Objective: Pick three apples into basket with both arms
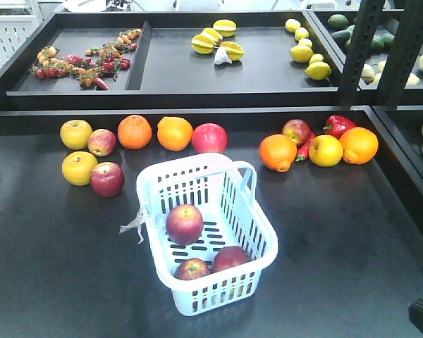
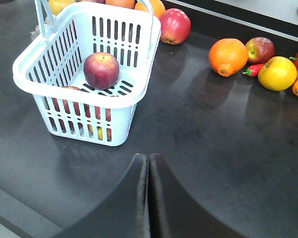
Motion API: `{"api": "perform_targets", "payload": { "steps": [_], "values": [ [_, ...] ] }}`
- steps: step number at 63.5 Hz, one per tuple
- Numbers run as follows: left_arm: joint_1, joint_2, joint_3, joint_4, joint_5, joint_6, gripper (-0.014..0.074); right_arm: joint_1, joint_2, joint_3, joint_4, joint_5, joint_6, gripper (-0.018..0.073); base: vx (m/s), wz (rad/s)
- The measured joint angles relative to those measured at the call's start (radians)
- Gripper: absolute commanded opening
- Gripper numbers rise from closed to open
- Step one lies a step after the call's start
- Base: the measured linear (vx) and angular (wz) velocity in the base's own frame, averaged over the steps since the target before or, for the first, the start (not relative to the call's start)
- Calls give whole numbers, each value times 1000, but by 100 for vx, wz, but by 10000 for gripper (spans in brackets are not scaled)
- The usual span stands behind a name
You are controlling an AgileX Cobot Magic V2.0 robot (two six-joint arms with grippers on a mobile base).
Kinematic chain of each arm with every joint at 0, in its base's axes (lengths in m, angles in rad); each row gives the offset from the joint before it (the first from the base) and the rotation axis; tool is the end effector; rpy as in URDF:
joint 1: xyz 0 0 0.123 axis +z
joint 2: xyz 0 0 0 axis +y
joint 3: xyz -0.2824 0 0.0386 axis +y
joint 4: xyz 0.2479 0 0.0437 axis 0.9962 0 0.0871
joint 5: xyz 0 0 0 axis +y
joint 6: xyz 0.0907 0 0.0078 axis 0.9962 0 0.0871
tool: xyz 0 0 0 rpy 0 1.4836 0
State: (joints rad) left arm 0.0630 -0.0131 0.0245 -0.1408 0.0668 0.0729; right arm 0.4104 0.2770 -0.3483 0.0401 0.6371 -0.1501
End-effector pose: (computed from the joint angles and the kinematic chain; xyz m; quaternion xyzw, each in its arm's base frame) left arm 0.0565 0.0027 0.1995 -0.0426 0.7024 -0.0049 0.7105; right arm 0.0577 0.0275 0.2566 -0.2290 0.8231 0.0858 0.5125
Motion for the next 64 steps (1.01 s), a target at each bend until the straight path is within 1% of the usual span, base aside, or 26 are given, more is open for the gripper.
{"api": "perform_targets", "payload": {
  "steps": [26,31,39,45,51,57,64],
  "values": [
    [0,0,0,0,0,0,-7,0,0,21,-22,-10,-8,-1,0,0],
    [0,0,0,0,0,0,-7,0,0,73,-22,-45,-8,-1,0,0],
    [0,0,0,0,0,0,-7,-5,-23,176,-22,-169,8,-1,0,0],
    [0,0,0,0,0,0,-7,-44,-60,243,-22,-265,40,-1,0,0],
    [0,0,0,0,0,0,-7,-119,-100,309,-22,-353,107,-1,0,0],
    [0,0,0,0,0,0,-7,-191,-158,359,-26,-400,190,-1,0,0],
    [0,0,0,0,0,0,-7,-237,-227,377,-40,-429,251,-1,0,0]
  ]
}}
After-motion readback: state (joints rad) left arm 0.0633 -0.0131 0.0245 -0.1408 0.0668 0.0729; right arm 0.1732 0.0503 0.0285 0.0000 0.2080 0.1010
